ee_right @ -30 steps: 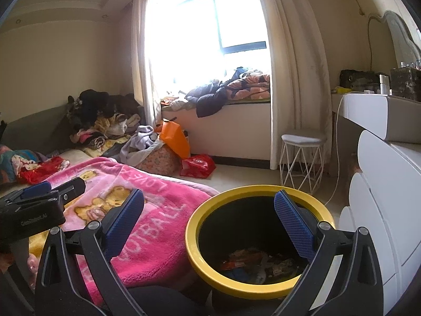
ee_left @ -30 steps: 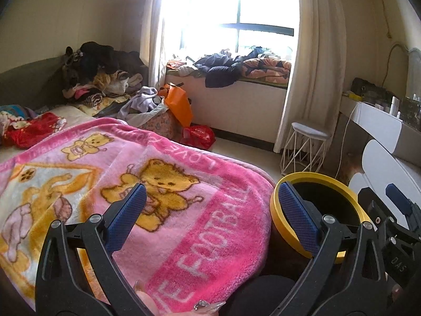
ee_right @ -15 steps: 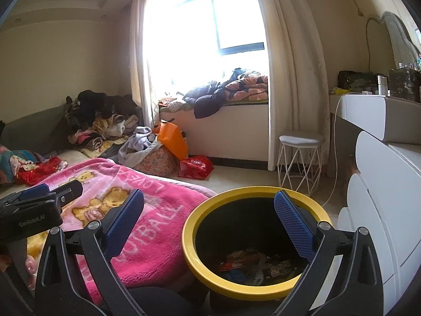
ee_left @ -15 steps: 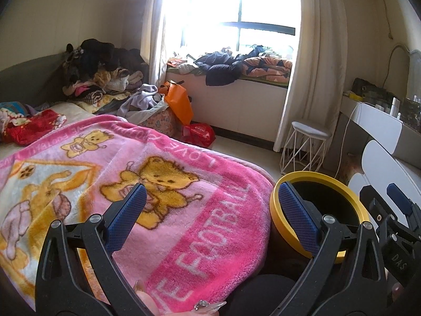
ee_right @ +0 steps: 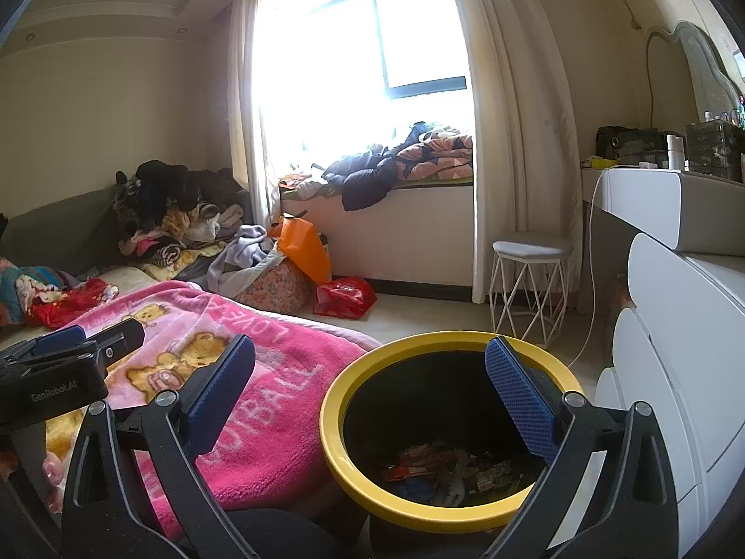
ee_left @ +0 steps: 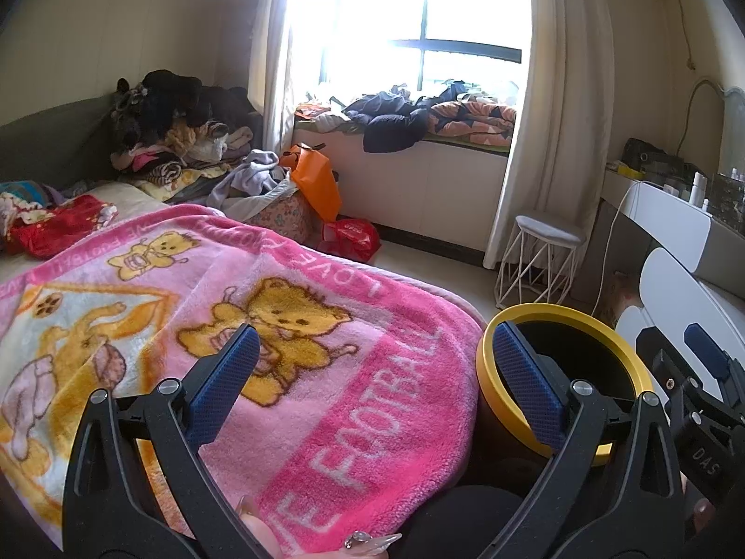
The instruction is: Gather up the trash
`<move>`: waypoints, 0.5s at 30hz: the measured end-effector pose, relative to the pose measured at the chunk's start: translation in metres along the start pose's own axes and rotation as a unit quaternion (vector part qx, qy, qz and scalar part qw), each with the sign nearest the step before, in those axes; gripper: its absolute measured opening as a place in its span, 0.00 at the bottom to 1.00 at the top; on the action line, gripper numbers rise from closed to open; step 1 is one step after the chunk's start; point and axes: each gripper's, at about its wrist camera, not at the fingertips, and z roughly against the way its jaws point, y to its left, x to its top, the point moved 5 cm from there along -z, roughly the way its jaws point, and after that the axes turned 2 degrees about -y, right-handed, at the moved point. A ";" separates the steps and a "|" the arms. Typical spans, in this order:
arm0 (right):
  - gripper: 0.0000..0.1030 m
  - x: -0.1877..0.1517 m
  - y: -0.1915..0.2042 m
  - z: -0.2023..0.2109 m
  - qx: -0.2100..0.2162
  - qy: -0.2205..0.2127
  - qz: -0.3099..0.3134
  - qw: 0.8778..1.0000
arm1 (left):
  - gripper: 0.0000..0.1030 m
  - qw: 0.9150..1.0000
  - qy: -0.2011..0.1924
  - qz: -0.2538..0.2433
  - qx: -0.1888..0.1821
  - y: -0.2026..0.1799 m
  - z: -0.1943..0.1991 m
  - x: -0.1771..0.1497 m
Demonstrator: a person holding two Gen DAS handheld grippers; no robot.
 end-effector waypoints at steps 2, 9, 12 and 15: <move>0.94 0.000 -0.001 0.000 0.000 0.000 -0.001 1.000 | 0.90 1.000 0.000 0.001 -0.001 0.000 0.000 0.000; 0.94 0.001 -0.003 0.000 -0.003 -0.003 -0.003 1.000 | 0.90 1.000 0.000 0.001 -0.001 -0.001 0.000 0.000; 0.94 0.001 -0.004 0.000 -0.002 -0.002 -0.002 1.000 | 0.90 1.000 0.000 0.000 -0.001 -0.001 0.000 0.000; 0.94 0.001 -0.004 0.000 -0.003 -0.002 -0.002 1.000 | 0.90 1.000 0.001 0.000 -0.001 -0.001 -0.001 0.000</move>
